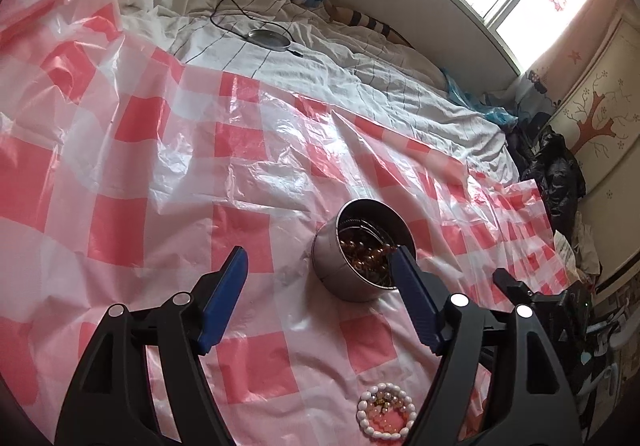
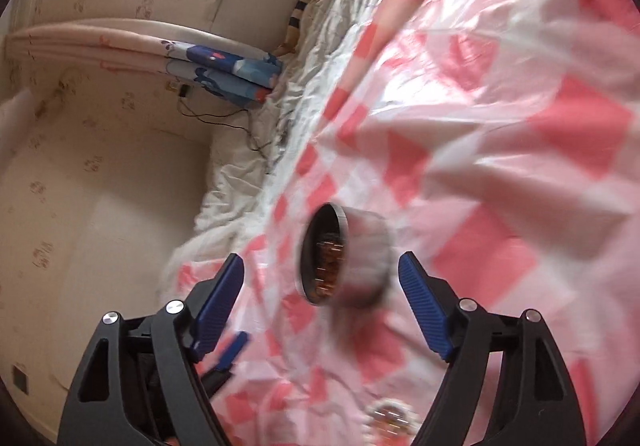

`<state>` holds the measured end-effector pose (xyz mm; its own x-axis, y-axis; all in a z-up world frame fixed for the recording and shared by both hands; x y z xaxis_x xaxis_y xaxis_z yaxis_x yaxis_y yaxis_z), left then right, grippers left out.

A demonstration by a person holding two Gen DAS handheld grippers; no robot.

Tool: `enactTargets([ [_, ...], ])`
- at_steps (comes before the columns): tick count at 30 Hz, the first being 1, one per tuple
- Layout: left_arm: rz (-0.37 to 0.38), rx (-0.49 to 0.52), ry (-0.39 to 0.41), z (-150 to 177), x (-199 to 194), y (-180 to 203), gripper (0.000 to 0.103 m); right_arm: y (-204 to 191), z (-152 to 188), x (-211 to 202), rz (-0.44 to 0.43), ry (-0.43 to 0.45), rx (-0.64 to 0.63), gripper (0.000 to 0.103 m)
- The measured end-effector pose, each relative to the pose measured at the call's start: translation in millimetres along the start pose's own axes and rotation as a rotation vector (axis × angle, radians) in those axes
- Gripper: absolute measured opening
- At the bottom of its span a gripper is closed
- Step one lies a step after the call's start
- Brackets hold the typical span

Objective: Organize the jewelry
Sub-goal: 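Move both grippers back to the white pearl and pink bead bracelets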

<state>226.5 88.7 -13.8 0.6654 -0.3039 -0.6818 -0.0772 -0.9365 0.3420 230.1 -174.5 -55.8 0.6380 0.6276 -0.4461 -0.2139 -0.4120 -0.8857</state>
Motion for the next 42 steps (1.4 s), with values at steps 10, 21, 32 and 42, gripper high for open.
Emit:
enactTargets([
  [10, -0.068, 0.179, -0.013, 50.1, -33.4, 43.9, 0.081, 65.7, -2.0, -63.1, 0.211, 0.059, -0.068, 0.077],
  [21, -0.15, 0.23, -0.045, 75.2, -29.5, 51.3, 0.085, 65.5, 0.9, -62.3, 0.229, 0.051, -0.085, 0.083],
  [32, -0.137, 0.223, -0.096, 95.2, -12.9, 67.7, 0.085, 66.6, -1.7, -71.9, 0.214, 0.072, -0.065, 0.084],
  [42, -0.16, 0.223, -0.126, 104.6, -9.8, 64.8, 0.086, 65.1, -2.7, -74.4, 0.218, 0.081, -0.07, 0.085],
])
Point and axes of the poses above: each gripper's, at about its wrist camera, not at the fingertips, and x roughly the way its jaws point, y to its right, z to its underside, the point moved 8 cm from there along x, roughly the way its jaws point, and after that the axes turned 10 degrees about x, right-handed, at the moved point
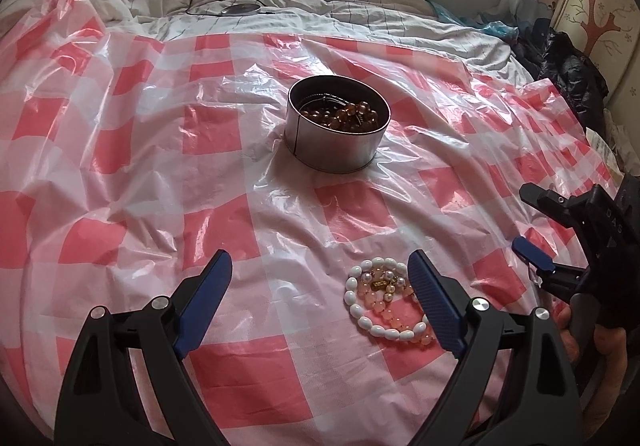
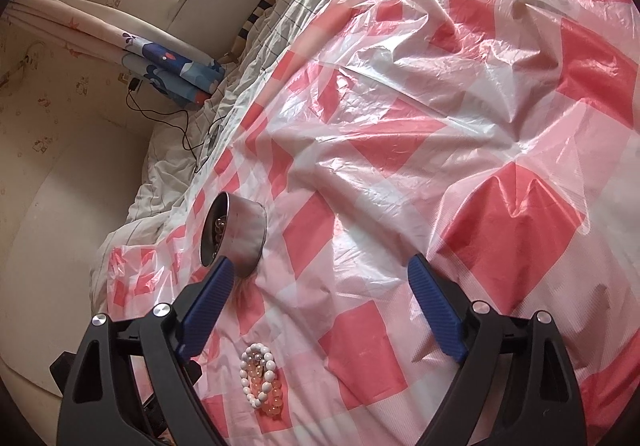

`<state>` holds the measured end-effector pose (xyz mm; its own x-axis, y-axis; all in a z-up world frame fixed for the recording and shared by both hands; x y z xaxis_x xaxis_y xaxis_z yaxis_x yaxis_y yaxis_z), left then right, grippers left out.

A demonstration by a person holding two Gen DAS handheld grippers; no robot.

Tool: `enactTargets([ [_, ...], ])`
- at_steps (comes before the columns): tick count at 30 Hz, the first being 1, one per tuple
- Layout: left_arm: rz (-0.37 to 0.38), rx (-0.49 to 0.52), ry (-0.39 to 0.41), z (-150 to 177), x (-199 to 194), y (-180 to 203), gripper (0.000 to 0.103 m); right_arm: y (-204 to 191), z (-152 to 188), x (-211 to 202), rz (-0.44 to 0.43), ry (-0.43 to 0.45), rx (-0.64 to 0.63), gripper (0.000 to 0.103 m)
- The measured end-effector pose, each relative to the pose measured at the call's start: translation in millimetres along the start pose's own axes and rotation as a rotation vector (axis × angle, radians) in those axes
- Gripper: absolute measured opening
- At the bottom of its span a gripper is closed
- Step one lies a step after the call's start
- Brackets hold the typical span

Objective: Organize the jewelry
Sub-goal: 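Move both grippers back to the white pearl and pink bead bracelets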

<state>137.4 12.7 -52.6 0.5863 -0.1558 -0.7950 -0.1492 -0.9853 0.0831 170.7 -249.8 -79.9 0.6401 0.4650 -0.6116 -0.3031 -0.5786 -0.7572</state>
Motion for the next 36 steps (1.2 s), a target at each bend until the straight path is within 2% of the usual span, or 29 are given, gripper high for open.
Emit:
enactTargets([
  [21, -0.005, 0.017, 0.011, -3.8, 1.5, -12.5, 0.086, -3.6, 0.1, 0.6, 0.018, 0.002, -0.021, 0.09],
  [26, -0.036, -0.017, 0.02, -5.9, 2.1, -26.4, 0.086, -3.2, -0.4, 0.4, -0.014, -0.015, 0.002, 0.09],
  [28, -0.028, -0.024, 0.016, -6.0, 3.5, -26.3, 0.086, -3.4, -0.4, -0.1, -0.03, -0.022, 0.008, 0.09],
  [31, -0.002, 0.028, 0.017, -5.9, 5.9, -10.3, 0.086, -8.3, 1.0, -1.7, -0.051, -0.031, -0.008, 0.09],
  [36, -0.041, 0.172, -0.044, 1.9, 22.8, 17.5, 0.086, -23.8, 6.4, -5.9, -0.077, -0.04, -0.075, 0.09],
])
Point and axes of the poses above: each gripper's, at about its wrist camera, not at the fingertips, and x roughly the way its jaws point, y to its right, z to its underside, the point moved 8 cm from there along x, roughly the way its jaws point, and after that the axes turned 10 degrees about x, right-handed, at the moved point
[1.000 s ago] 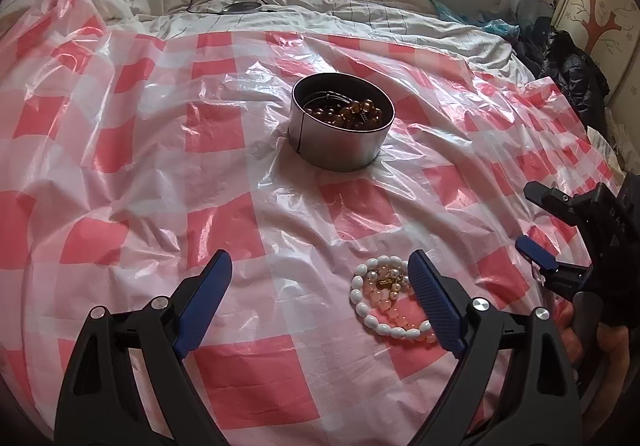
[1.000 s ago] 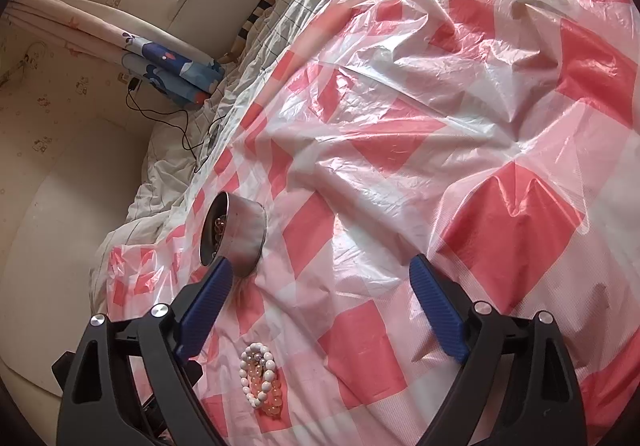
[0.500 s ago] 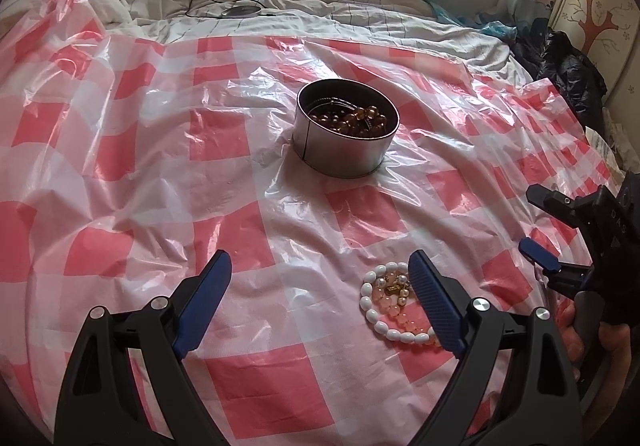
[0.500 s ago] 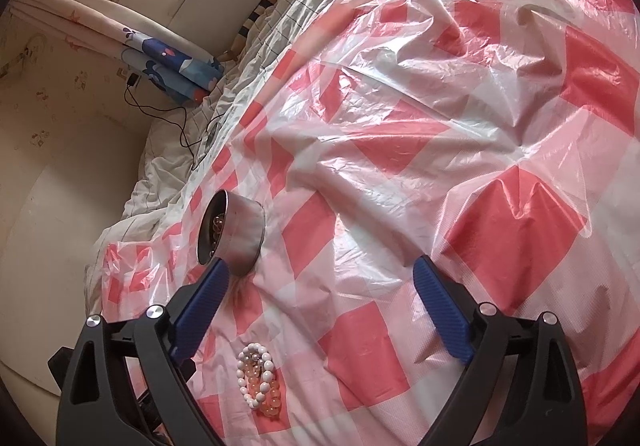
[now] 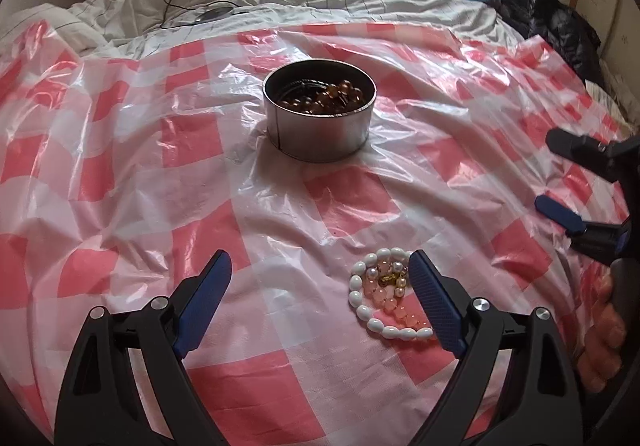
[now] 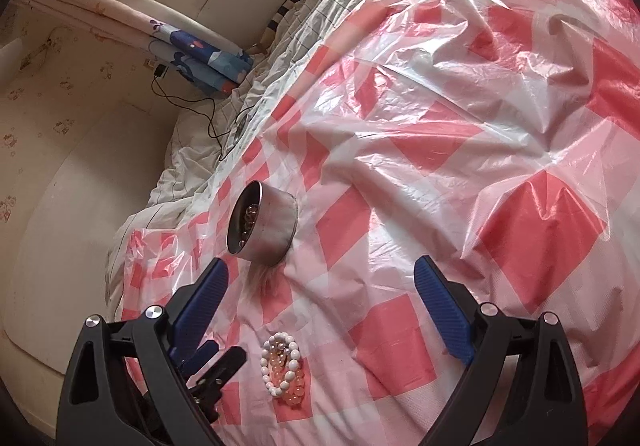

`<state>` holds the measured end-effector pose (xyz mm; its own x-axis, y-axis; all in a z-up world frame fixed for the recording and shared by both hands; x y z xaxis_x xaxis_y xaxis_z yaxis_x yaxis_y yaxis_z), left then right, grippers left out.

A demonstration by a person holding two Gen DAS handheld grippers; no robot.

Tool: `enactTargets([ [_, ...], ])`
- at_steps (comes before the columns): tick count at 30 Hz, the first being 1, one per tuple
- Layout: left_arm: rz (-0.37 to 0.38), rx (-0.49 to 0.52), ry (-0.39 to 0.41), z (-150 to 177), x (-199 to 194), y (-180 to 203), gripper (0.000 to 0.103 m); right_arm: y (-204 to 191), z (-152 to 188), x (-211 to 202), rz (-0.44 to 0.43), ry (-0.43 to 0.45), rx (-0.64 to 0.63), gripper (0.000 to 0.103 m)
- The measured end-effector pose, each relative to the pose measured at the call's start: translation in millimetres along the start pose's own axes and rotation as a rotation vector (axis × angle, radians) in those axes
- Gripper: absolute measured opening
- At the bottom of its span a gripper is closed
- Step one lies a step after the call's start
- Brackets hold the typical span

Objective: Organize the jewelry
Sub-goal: 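Move both grippers back to the white pearl and pink bead bracelets, then grasp the white pearl bracelet with the left gripper while the right grasps the pink bead bracelet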

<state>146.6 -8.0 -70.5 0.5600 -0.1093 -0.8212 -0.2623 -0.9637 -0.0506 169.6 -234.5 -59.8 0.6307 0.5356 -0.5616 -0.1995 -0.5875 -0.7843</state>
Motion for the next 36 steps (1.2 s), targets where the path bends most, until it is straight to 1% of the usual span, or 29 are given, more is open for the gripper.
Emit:
enactTargets([
  [4, 0.002, 0.072, -0.053, 6.8, 11.8, 13.2, 0.086, -8.3, 2.1, -0.5, -0.001, -0.006, -0.04, 0.09],
  [8, 0.009, 0.11, -0.075, 12.6, 14.6, 17.0, 0.086, -1.4, -0.1, 0.8, -0.003, -0.018, -0.005, 0.09],
  [10, 0.007, 0.11, -0.075, 15.0, 12.9, 13.1, 0.086, 1.9, -1.3, 0.7, -0.004, -0.018, 0.011, 0.09],
  [14, 0.001, 0.084, -0.076, 20.1, 10.5, -2.5, 0.086, 2.0, -0.2, -0.4, 0.002, -0.015, 0.002, 0.09],
  [17, -0.032, 0.095, -0.095, 25.0, 13.8, -11.7, 0.086, 0.3, 1.1, 0.1, 0.009, -0.015, -0.012, 0.09],
  [18, -0.049, 0.113, -0.092, 25.3, 13.0, -12.6, 0.086, -0.6, 1.4, -0.1, 0.013, -0.013, -0.019, 0.09],
  [20, -0.149, 0.157, -0.083, 24.4, 9.4, -19.1, 0.086, -3.0, 2.8, -0.4, 0.019, -0.007, -0.035, 0.09],
  [21, -0.198, 0.163, -0.083, 23.7, 7.7, -25.1, 0.086, -4.0, 3.3, -0.6, 0.021, -0.004, -0.041, 0.09],
  [22, -0.233, 0.145, -0.086, 23.7, 6.2, -33.4, 0.086, -4.1, 2.8, -0.6, 0.023, -0.004, -0.049, 0.09],
  [24, -0.273, 0.098, -0.093, 23.7, 4.0, -49.3, 0.086, -7.8, 4.7, -0.4, 0.024, -0.005, -0.07, 0.09],
  [26, -0.288, 0.066, -0.095, 23.4, 2.1, -59.9, 0.086, -14.3, 8.9, 1.0, 0.022, -0.014, -0.106, 0.09],
  [27, -0.277, 0.05, -0.098, 24.3, 2.3, -62.4, 0.086, -18.6, 12.7, 2.8, 0.019, -0.025, -0.132, 0.09],
  [30, -0.165, 0.006, -0.124, 31.0, 11.5, -58.0, 0.086, -37.2, 35.6, 16.5, 0.04, -0.096, -0.269, 0.09],
  [31, -0.144, 0.009, -0.128, 31.4, 13.8, -55.2, 0.086, -43.8, 44.4, 21.6, 0.056, -0.115, -0.327, 0.09],
  [33, -0.123, 0.04, -0.118, 30.2, 15.7, -46.9, 0.086, -58.2, 66.5, 31.7, 0.094, -0.15, -0.466, 0.09],
  [36, -0.105, 0.071, -0.112, 27.0, 20.9, -39.8, 0.086, -65.4, 85.9, 42.1, 0.154, -0.171, -0.588, 0.09],
])
Point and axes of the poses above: each gripper's, at about its wrist camera, not at the fingertips, and x roughly the way its jaws point, y to its right, z to its underside, the point moved 8 cm from there along x, roughly the way its jaws point, and after that the axes turned 10 degrees about x, right-handed, at the moved point
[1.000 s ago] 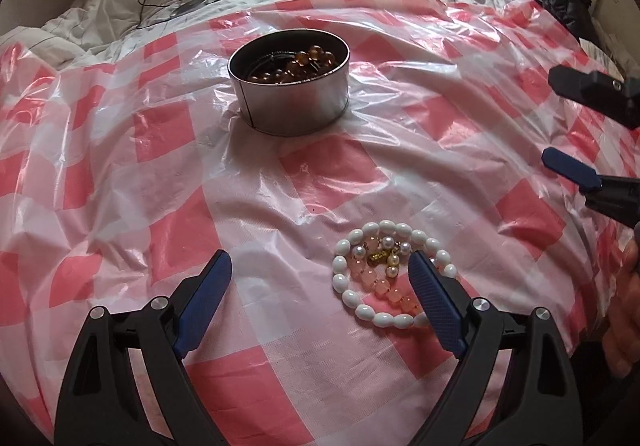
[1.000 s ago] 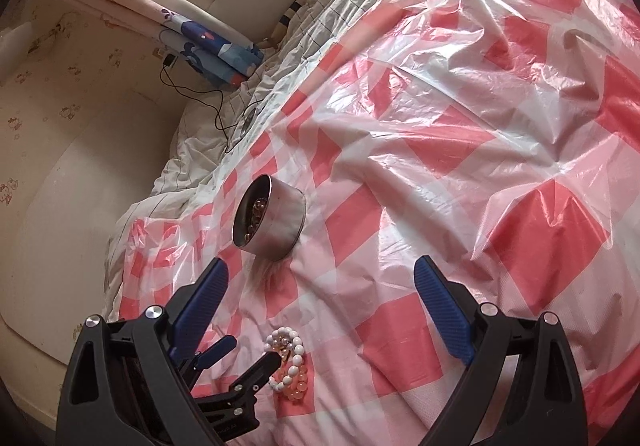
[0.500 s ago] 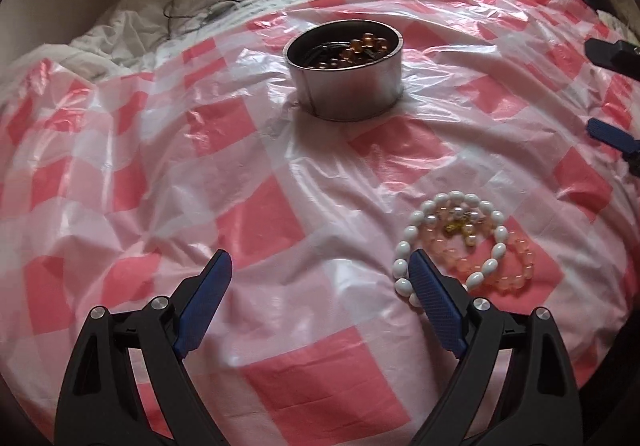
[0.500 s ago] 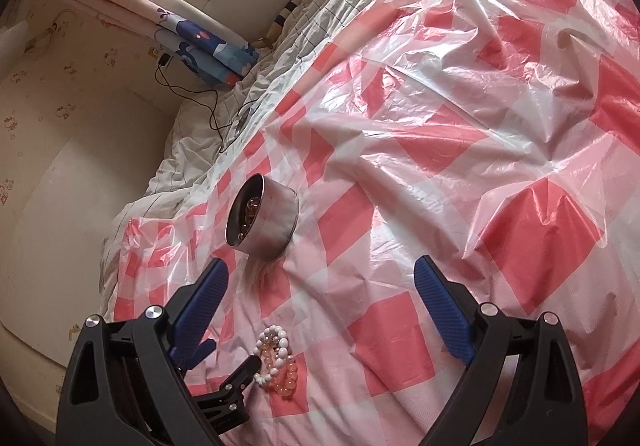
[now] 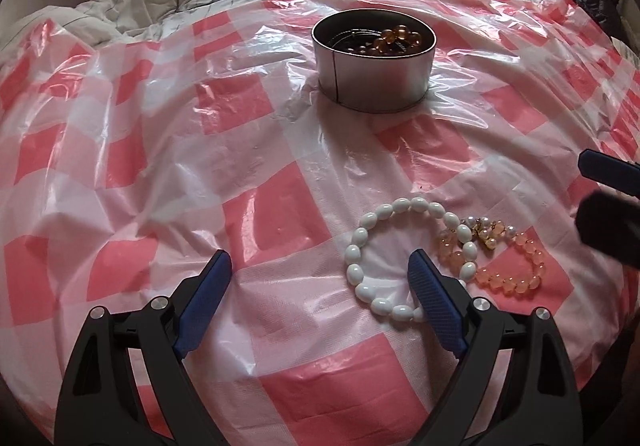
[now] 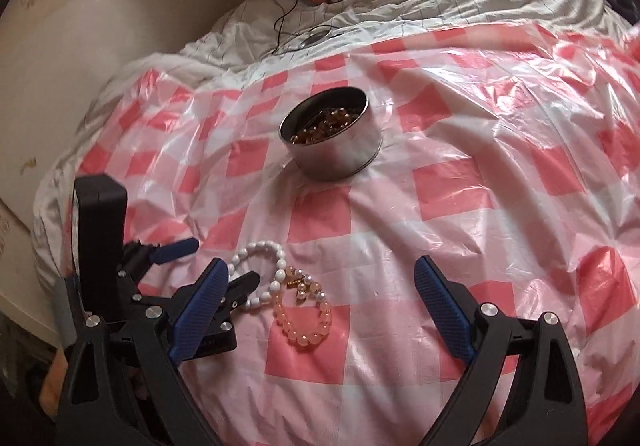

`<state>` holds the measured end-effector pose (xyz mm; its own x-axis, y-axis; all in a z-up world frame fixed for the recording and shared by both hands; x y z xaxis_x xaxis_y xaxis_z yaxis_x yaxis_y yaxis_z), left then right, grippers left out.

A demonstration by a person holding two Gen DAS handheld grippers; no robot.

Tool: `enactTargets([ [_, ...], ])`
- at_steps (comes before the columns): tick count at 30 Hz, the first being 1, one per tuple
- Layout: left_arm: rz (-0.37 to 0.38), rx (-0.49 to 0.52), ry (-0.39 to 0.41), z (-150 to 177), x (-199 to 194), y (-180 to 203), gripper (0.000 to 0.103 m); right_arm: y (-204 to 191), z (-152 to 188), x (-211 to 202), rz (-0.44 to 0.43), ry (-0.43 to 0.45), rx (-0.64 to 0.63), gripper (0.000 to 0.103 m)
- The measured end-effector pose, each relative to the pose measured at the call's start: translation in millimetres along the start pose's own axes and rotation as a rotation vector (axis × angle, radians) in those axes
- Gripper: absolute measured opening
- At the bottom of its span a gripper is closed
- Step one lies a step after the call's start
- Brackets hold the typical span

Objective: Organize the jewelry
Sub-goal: 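Grasp the white pearl bracelet with the left gripper while the right grasps the pink bead bracelet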

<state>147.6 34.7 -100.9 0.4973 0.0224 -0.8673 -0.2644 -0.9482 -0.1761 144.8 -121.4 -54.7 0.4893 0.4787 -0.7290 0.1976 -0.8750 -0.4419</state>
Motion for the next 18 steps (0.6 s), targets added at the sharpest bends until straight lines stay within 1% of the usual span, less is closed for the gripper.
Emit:
enactTargets([
  [2, 0.015, 0.008, 0.006, -3.0, 2.5, 0.5, 0.086, -1.8, 3.4, 5.2, 0.031, -0.012, -0.028, 0.09],
  [5, 0.041, 0.016, 0.012, -3.9, 5.4, -2.1, 0.086, 2.6, 3.8, 5.8, 0.047, -0.008, -0.021, 0.09],
  [6, 0.053, 0.024, 0.014, -3.6, 5.3, -2.7, 0.077, 2.5, 3.7, 7.4, 0.05, -0.012, -0.024, 0.09],
  [7, 0.066, 0.024, 0.014, -3.3, 4.5, -4.9, 0.065, 1.5, 4.7, 8.6, 0.056, -0.016, -0.033, 0.09],
  [8, 0.09, -0.001, 0.01, -1.8, 3.3, -9.7, 0.038, -1.6, 6.0, 11.0, 0.065, -0.021, -0.056, 0.09],
  [9, 0.106, -0.041, 0.006, 0.2, 2.4, -17.9, 0.017, -7.9, 8.2, 13.3, 0.07, -0.026, -0.083, 0.09],
  [11, 0.121, -0.095, 0.002, 5.8, 2.2, -32.4, 0.007, -16.5, 12.6, 18.3, 0.083, -0.04, -0.131, 0.09],
  [13, 0.116, -0.13, 0.009, 9.2, 0.1, -44.0, 0.007, -20.8, 18.1, 27.5, 0.139, -0.06, -0.184, 0.09],
  [14, 0.11, -0.139, 0.018, 9.8, -1.8, -47.8, 0.007, -19.8, 22.2, 35.1, 0.181, -0.08, -0.207, 0.09],
  [17, 0.081, -0.17, 0.043, 10.6, -7.5, -60.9, 0.007, -20.0, 33.9, 51.9, 0.226, -0.145, -0.253, 0.089],
  [18, 0.08, -0.186, 0.053, 10.3, -9.5, -65.4, 0.007, -21.5, 38.9, 56.1, 0.243, -0.159, -0.28, 0.079],
])
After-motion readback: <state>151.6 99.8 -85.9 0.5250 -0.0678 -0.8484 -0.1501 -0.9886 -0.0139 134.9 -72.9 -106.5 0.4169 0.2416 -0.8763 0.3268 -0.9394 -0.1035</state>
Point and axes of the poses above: each gripper's, at about its wrist camera, not at the fingertips, and x roughly the way its jaws point, y to its right, z to its underside, the point moved 8 cm from there along x, roughly the way its jaws point, and after that the axes turned 10 degrees about x, right-handed, at the moved point
